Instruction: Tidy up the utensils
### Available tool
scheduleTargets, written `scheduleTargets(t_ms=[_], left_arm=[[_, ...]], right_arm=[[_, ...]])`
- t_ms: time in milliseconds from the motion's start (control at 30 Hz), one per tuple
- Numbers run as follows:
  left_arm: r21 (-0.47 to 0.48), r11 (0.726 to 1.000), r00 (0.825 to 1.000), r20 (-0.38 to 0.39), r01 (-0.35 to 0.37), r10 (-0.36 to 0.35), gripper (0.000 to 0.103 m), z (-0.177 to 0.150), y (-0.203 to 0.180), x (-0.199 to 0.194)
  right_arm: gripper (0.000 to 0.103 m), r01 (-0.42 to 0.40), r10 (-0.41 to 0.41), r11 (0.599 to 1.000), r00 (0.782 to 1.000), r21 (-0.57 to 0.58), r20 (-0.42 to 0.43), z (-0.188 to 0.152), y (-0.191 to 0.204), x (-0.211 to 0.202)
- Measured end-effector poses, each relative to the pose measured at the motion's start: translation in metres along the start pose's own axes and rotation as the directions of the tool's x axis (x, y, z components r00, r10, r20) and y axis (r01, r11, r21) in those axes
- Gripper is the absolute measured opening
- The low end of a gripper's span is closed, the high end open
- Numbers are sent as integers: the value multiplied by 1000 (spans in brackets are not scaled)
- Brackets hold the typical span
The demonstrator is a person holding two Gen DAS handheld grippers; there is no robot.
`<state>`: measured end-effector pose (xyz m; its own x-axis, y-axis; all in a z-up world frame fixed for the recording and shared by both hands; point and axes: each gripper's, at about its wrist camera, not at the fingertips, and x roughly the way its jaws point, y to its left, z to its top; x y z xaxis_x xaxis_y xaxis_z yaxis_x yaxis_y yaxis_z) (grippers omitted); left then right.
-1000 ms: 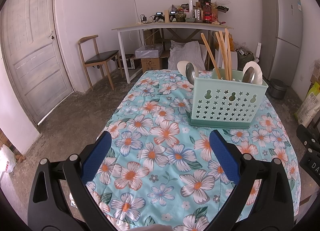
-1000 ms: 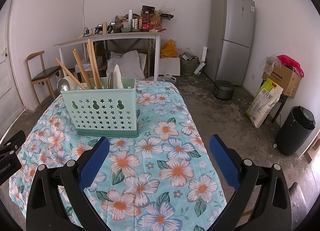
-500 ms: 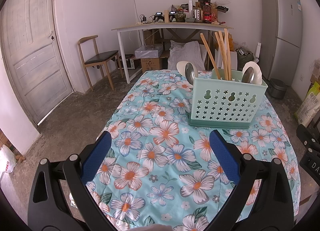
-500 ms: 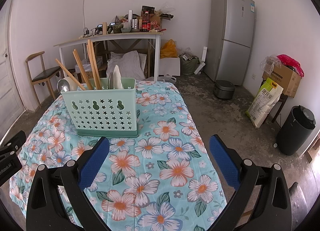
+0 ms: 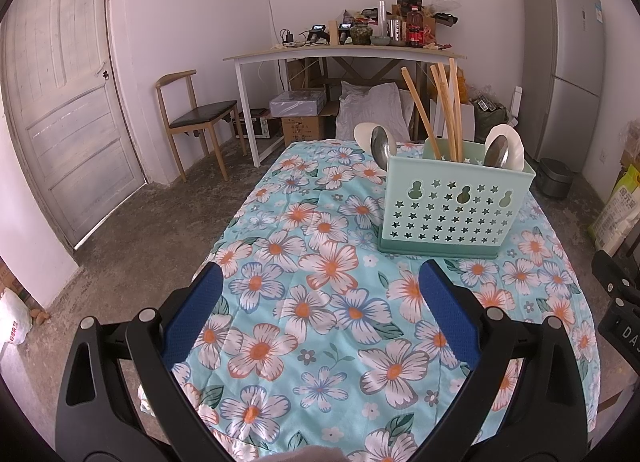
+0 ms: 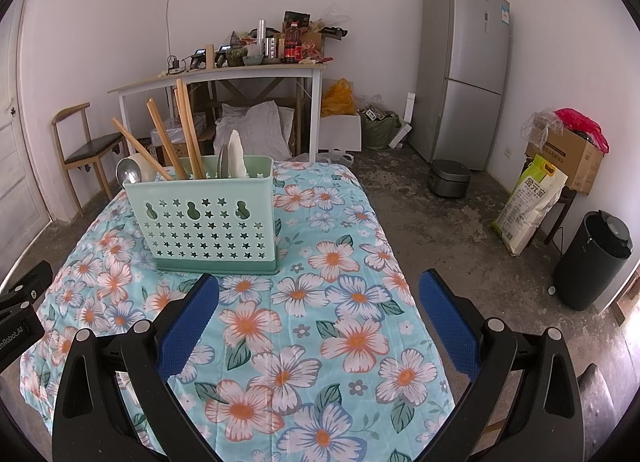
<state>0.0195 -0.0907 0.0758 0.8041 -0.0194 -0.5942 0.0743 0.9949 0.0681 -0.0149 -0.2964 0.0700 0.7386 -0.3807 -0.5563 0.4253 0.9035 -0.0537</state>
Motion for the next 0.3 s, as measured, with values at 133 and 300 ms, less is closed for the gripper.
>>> scheduleTargets(t_ms=[133,300], left_arm=[[-1,1000,1000,1,3,-3,95,1,-1,-1],[-1,1000,1000,0,3,-3,95,1,-1,-2]], right_arm=[[97,0,0,1000,1000,1,0,0,0,0],[97,-2,2,1000,1000,1,-1,0,0,0]])
